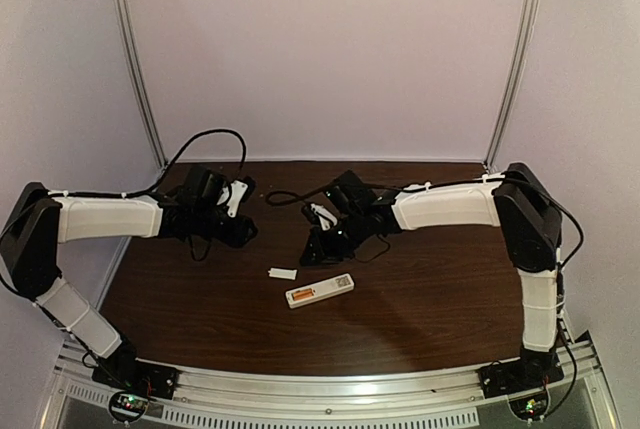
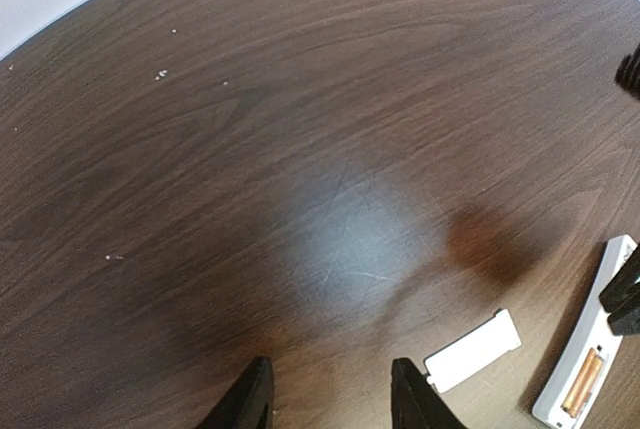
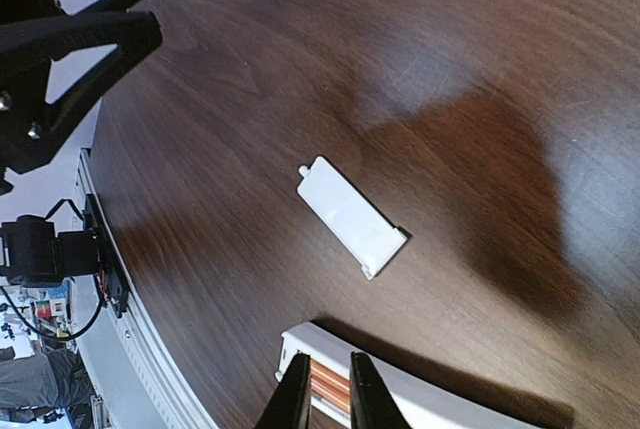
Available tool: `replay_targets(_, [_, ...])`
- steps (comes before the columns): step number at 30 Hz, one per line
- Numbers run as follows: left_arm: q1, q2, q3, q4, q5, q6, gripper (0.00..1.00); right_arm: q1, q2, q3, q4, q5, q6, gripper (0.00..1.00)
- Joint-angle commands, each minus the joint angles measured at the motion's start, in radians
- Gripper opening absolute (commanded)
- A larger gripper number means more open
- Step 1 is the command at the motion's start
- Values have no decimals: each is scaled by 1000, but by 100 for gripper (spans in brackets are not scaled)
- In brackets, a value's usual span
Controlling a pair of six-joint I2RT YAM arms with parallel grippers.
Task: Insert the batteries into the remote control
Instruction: Hold the battery cover at the center of the board.
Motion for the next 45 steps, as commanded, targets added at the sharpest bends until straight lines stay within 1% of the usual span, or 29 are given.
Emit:
replay_targets(1, [-3,-16,-27,68,-19,-23,42,36,59,50,-5,3,28,14])
replay_targets(7, [-2,-33,-60,99,-20,-36,42,49,109,82,5,5,45,12])
replay_targets(11, [-3,-29,-78,115,-12,-39,42,49,126,87,45,-13,80,11])
replay_targets(18, [-3,-26,-109,142,6,-46,42,48,165,139,11,27,84,11])
replay_targets(21, [-2,-25,-120,177,17,-54,42,49,189,157,14,24,85,9])
replay_targets(25, [-3,-12,-129,183,26,-59,42,45,205,154,16,23,89,7])
replay_targets(28, [-2,-8,-158,227,84,-78,42,37,200,134,17,31,88,6])
replay_targets(30, [-3,-6,-184,275,161,-97,42,29,198,119,22,32,89,5])
replay_targets(34, [-2,15,-215,339,253,-140,42,14,204,91,40,27,92,5])
replay_targets(39, [-2,36,-246,403,285,-176,42,1,214,61,67,23,99,4])
replay_targets(42, [-2,52,-253,410,288,-188,42,-7,224,50,71,18,101,4])
replay_targets(44, [-2,61,-254,404,287,-191,42,-12,228,41,83,10,108,7])
replay_targets(45, [-3,59,-258,407,282,-194,42,-13,229,39,83,10,110,10])
